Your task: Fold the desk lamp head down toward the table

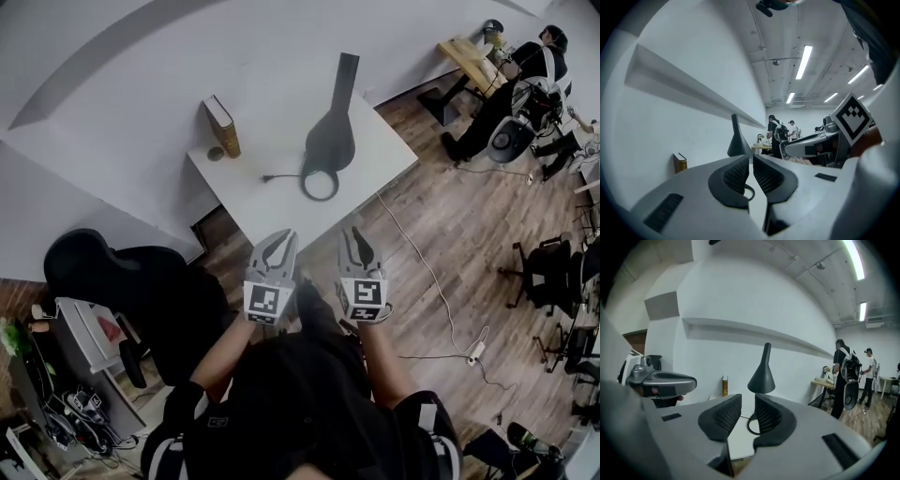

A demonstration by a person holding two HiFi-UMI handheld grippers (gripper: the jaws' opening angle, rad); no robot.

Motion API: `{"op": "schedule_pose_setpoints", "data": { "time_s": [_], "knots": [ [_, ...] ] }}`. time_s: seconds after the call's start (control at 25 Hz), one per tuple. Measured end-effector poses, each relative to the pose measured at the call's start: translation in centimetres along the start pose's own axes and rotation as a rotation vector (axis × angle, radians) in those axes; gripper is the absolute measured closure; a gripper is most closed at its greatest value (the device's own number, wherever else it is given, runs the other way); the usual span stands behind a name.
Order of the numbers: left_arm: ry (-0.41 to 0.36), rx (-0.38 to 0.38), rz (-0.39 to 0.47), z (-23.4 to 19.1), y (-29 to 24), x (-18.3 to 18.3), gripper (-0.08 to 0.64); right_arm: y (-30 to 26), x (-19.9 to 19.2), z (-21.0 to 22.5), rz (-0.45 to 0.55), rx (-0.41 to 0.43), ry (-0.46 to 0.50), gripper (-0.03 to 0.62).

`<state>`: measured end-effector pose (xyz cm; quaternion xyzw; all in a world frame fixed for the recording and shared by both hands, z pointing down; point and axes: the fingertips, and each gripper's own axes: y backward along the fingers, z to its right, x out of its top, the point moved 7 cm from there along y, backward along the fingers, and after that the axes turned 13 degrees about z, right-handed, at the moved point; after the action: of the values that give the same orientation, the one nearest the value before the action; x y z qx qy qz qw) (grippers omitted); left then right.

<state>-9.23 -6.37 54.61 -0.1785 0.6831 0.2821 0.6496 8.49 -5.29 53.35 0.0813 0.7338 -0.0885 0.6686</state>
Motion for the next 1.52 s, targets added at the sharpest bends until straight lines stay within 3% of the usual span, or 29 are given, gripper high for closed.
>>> {"op": "schedule_pose_setpoints", "data": {
  "time_s": [0.16, 0.28, 0.48, 0.64, 0.88, 1.12, 1.52],
  "knots": [
    [0.054, -0.037, 0.039, 2.0, 2.4, 1.9, 0.518, 2.4, 1.0, -1.3, -0.004, -0.002, -0.017, 0.503],
    [0.047, -0.060, 0.047, 3.4, 3.2, 3.0, 0.517, 3.9, 1.4, -1.5, 0.003, -0.003, -0.032, 0.509],
    [0.159, -0.050, 0.061, 5.6, 3.9, 3.7, 0.517, 6.2, 2.6, -1.1, 0.047, 0.027, -0.021, 0.523],
    [0.118, -0.005, 0.057, 7.2, 4.6, 3.9, 0.517, 8.0, 3.6, -0.2, 0.080, 0.036, -0.065, 0.538],
    [0.121, 0.064, 0.121, 10.3, 4.6, 6.9, 0.517, 11.0, 4.7, 1.2, 0.122, 0.058, -0.100, 0.566],
    [0.104, 0.120, 0.119, 12.2, 5.1, 7.5, 0.518, 13.1, 4.8, 2.5, 0.143, 0.068, -0.132, 0.580],
    [0.049, 0.099, 0.090, 14.6, 4.7, 6.3, 0.522, 15.1, 4.3, 4.1, 0.151, 0.098, -0.146, 0.581]
  ]
}}
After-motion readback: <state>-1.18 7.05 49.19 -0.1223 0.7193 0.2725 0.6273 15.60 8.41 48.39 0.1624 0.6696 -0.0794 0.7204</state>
